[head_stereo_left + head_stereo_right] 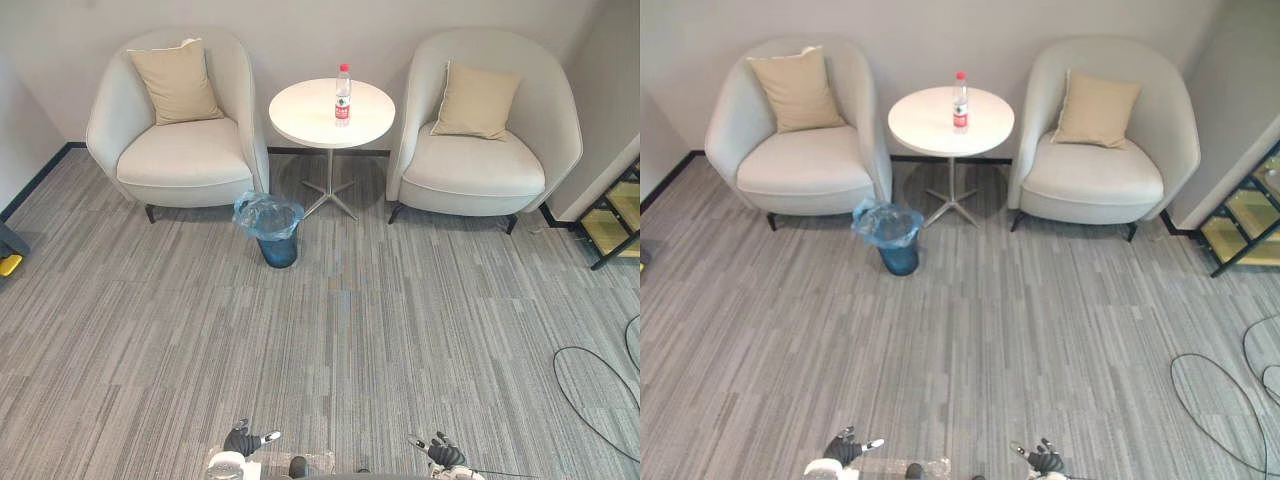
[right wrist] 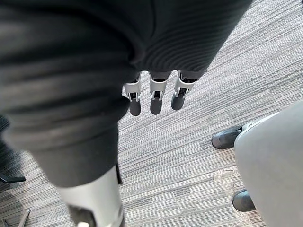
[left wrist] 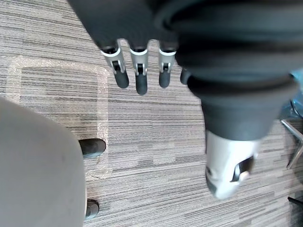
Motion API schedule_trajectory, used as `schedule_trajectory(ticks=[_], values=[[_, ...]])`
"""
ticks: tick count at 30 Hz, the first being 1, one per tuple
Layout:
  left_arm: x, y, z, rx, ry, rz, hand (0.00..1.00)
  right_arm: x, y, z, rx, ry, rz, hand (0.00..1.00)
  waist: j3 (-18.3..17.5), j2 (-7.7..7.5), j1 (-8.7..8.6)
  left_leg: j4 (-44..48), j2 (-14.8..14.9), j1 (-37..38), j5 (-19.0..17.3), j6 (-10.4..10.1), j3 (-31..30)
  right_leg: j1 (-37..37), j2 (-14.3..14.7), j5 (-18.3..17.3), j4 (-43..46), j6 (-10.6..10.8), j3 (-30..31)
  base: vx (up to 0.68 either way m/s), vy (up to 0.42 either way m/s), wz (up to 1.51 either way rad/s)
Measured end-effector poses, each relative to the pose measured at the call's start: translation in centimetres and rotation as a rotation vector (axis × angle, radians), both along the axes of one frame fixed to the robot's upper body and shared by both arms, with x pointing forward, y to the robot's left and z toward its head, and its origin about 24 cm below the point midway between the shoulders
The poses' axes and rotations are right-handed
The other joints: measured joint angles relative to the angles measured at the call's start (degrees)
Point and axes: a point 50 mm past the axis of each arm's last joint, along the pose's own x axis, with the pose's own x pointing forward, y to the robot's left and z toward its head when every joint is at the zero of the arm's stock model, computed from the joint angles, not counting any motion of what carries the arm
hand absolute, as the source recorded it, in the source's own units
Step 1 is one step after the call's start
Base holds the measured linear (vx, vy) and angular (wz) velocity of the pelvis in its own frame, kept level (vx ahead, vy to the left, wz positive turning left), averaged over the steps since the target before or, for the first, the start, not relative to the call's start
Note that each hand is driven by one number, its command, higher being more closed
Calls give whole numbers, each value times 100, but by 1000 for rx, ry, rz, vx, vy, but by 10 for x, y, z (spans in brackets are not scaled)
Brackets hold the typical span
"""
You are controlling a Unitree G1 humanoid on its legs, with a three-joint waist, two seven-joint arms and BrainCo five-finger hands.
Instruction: Gather rubbish on tea table into small bin, then transfer packed bag to large trash can.
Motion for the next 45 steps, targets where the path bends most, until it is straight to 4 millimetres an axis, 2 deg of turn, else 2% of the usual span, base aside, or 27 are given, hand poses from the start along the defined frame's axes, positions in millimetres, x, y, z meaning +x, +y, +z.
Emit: schedule_trajectory(ticks=[26, 29, 31, 33, 34, 36, 38, 39, 41, 43, 44, 45], values=[[5, -5, 0, -12, 5, -71, 0, -1, 0, 0, 9, 7, -12, 0, 60, 61, -5, 24, 13, -19, -30, -35, 13, 16, 16, 9, -74, -20, 1, 0, 0, 0], [6, -6, 0, -14, 3, -70, 0, -1, 0, 0, 19, 2, -36, 0, 92, 72, -12, 32, 35, -34, -55, -64, 17, -91, 22, -152, 210, -49, -6, 1, -8, 1], [9, -4, 1, -13, -5, -60, 0, -1, 0, -1, 29, -3, -60, 0, 142, 25, -12, 447, 39, -218, -295, -77, 23, -215, 2, -336, 532, -70, -16, 14, -35, 2], [14, 0, 4, -15, -33, -25, 0, 0, 3, 0, 43, -16, -88, 0, 235, -26, 20, 1371, 117, -553, -762, -144, 124, -277, 10, -523, 828, -124, 12, 5, -46, -6], [15, 2, 6, -17, -49, -1, 0, 2, 5, 0, 52, -30, -99, 0, 303, -52, 34, 2169, 200, -835, -1025, -245, 241, -291, 22, -669, 966, -186, 16, -41, -63, 2], [22, 4, 10, -16, -87, 17, 0, 2, 7, 0, 58, -33, -101, 0, 366, -146, 42, 3351, 292, -1347, -1061, -257, 423, -276, -5, -780, 1120, -230, 21, -29, -65, 1], [27, 3, 13, -26, -114, 39, 0, 6, 8, 3, 54, -55, -89, 0, 428, -104, 96, 4650, 579, -1964, -1097, -189, 692, -162, 31, -922, 1253, -303, 54, 103, -17, -8], [28, 2, 13, -31, -118, 43, 0, 6, 6, 3, 48, -59, -87, 0, 414, -38, 93, 4895, 763, -2140, -1249, -162, 889, -90, 27, -971, 1252, -298, 74, 162, 36, -5], [30, 0, 14, -39, -127, 57, 0, 9, 5, 5, 44, -73, -83, 0, 413, 2, 102, 4680, 911, -2338, -1314, -133, 1092, -8, -40, -1017, 1173, -268, 168, 207, 86, -14], [30, 1, 14, -46, -134, 75, 0, 13, 6, 6, 45, -85, -80, 0, 408, -1, 161, 3830, 858, -2426, -1248, -118, 1165, 82, -182, -1102, 1011, -258, 267, 256, 166, -27], [31, 0, 14, -46, -136, 76, 0, 15, 5, 7, 44, -89, -79, 0, 398, 12, 231, 3168, 778, -2402, -1044, -148, 1124, 104, -265, -1168, 946, -188, 370, 250, 193, -43], [30, -3, 13, -51, -131, 79, 0, 17, 4, 7, 40, -90, -76, 0, 352, 54, 281, 2549, 654, -2352, -533, -206, 902, 101, -328, -1243, 846, -72, 524, 426, 336, -48]])
